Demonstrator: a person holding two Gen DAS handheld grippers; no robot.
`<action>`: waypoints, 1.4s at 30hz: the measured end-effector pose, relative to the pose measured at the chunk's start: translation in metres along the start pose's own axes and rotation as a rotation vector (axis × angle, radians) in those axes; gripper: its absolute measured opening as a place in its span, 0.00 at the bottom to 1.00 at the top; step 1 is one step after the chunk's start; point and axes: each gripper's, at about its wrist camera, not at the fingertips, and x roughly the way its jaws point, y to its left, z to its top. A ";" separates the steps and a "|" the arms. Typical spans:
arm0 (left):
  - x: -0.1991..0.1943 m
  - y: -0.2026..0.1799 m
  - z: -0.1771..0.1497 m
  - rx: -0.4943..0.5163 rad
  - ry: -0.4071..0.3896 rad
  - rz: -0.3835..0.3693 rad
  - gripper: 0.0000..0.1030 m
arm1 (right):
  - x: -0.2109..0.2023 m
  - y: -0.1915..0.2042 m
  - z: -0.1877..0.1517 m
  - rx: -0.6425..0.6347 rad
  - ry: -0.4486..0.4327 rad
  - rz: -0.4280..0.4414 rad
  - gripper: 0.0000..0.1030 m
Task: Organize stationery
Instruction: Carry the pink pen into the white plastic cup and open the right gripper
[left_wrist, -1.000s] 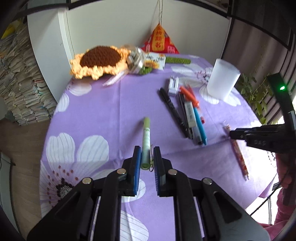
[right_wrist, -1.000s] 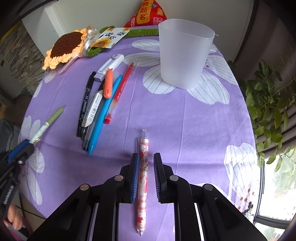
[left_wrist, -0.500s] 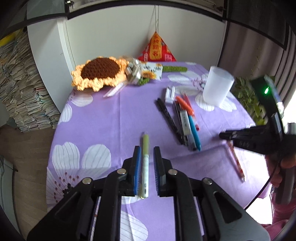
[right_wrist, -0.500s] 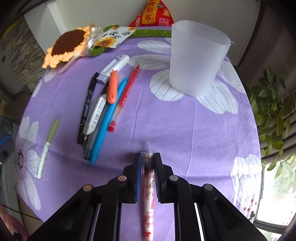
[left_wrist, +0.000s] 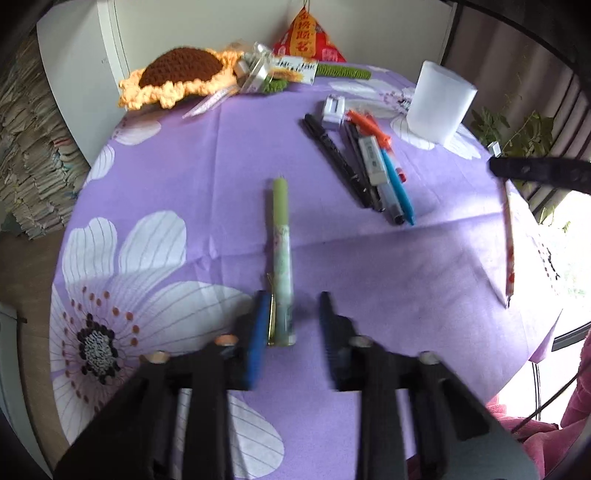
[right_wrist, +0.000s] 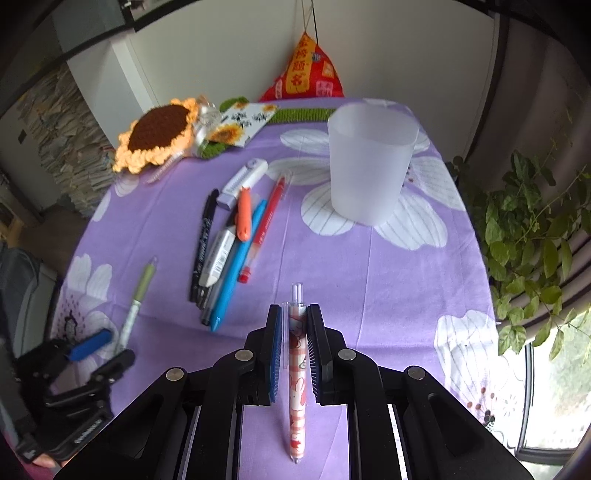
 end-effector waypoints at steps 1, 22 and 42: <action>0.001 0.001 0.000 -0.009 0.003 0.000 0.10 | -0.004 -0.001 0.001 0.001 -0.013 0.002 0.14; -0.080 0.005 0.045 -0.015 -0.268 0.023 0.08 | -0.097 -0.041 0.089 0.129 -0.424 -0.063 0.14; -0.098 -0.019 0.066 0.034 -0.314 0.040 0.08 | -0.006 -0.082 0.124 0.220 -0.261 -0.115 0.14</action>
